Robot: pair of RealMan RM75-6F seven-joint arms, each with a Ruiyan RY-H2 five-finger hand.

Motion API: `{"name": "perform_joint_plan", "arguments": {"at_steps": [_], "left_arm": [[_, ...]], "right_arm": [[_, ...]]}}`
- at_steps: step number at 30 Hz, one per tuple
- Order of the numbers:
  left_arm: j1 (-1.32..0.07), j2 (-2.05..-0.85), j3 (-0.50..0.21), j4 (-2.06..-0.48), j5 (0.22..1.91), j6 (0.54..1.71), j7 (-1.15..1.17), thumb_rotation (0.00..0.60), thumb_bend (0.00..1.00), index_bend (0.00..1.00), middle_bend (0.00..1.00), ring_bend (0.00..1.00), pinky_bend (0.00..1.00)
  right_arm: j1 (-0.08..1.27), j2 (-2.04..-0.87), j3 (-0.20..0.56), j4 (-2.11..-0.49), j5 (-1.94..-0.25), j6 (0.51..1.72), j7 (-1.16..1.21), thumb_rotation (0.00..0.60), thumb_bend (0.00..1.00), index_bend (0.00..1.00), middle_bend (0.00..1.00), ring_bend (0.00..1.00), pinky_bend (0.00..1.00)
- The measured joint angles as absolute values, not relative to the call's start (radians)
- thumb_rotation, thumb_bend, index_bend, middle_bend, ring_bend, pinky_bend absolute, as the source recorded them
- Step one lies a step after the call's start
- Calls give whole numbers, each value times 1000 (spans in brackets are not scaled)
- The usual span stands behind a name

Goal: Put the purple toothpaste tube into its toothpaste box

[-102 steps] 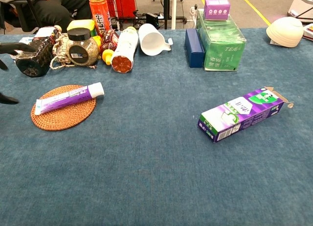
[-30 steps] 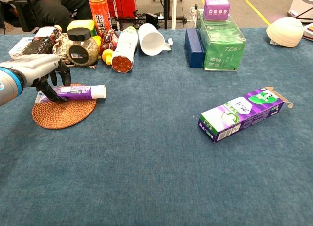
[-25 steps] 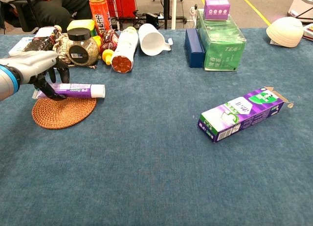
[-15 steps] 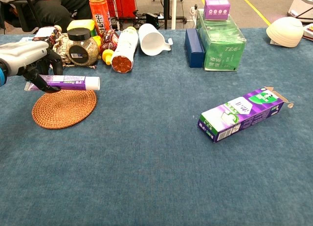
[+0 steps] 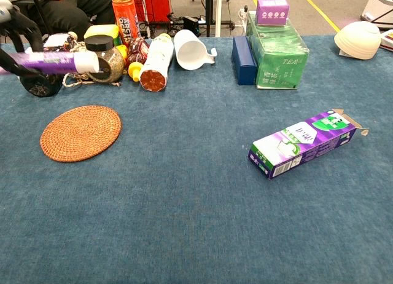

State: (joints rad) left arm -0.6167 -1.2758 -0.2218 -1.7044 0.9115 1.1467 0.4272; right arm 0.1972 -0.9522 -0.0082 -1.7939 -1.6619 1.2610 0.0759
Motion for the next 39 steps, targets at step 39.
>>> {"name": "perform_joint_plan", "arguments": {"at_steps": [39], "left_arm": [[-545, -1050, -264, -1799, 958, 1160, 239, 600, 273, 581, 414, 394, 623]], "right_arm": [[961, -1280, 68, -1829, -927, 616, -271, 600, 156, 190, 159, 177, 97]]}}
